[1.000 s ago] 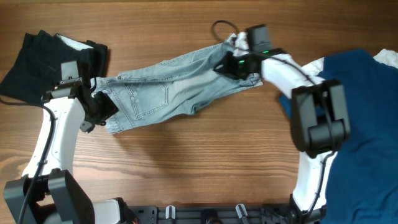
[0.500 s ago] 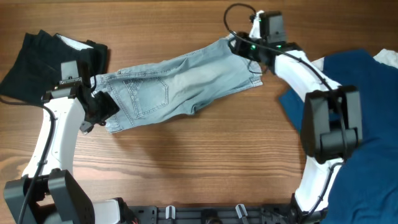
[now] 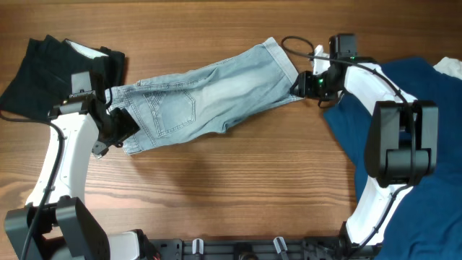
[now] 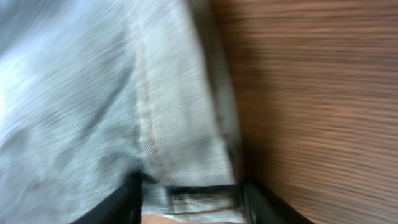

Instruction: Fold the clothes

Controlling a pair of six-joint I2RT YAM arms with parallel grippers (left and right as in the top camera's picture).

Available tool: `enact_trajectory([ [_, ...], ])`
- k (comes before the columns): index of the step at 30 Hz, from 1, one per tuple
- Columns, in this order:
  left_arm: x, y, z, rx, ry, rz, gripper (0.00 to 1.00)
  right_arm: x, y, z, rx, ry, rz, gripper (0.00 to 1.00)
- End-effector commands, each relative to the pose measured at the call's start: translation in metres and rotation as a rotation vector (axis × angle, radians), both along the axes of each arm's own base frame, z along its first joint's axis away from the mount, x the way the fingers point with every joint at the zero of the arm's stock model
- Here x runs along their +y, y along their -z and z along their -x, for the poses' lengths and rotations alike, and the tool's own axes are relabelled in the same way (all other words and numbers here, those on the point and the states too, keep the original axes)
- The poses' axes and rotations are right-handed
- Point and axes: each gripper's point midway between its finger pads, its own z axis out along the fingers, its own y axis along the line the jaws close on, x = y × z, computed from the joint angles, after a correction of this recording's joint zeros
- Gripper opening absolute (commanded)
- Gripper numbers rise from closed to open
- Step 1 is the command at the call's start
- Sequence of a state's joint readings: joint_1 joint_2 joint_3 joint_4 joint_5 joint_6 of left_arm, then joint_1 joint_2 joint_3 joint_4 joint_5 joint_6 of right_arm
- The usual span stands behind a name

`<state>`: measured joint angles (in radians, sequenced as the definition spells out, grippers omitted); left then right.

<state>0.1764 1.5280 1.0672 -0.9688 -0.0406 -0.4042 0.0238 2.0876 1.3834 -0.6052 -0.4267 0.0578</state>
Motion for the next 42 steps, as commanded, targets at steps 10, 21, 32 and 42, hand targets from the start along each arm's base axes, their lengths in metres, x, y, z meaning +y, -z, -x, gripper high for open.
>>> enact_trajectory([
  [10,0.003,0.0,0.004,0.014,0.002,-0.011,0.77,-0.062,-0.051,0.062,0.168,0.215,0.27,0.35],
  [21,-0.001,0.046,-0.018,-0.13,0.01,0.004,0.7,-0.017,-0.123,-0.056,-0.411,0.142,0.012,0.51],
  [32,-0.017,0.055,-0.015,-0.113,0.026,0.097,0.8,0.016,-0.014,-0.074,-0.292,0.067,-0.15,0.49],
  [42,-0.016,0.055,-0.015,-0.114,0.026,0.096,0.84,-0.025,-0.086,-0.094,-0.37,0.238,-0.34,0.04],
])
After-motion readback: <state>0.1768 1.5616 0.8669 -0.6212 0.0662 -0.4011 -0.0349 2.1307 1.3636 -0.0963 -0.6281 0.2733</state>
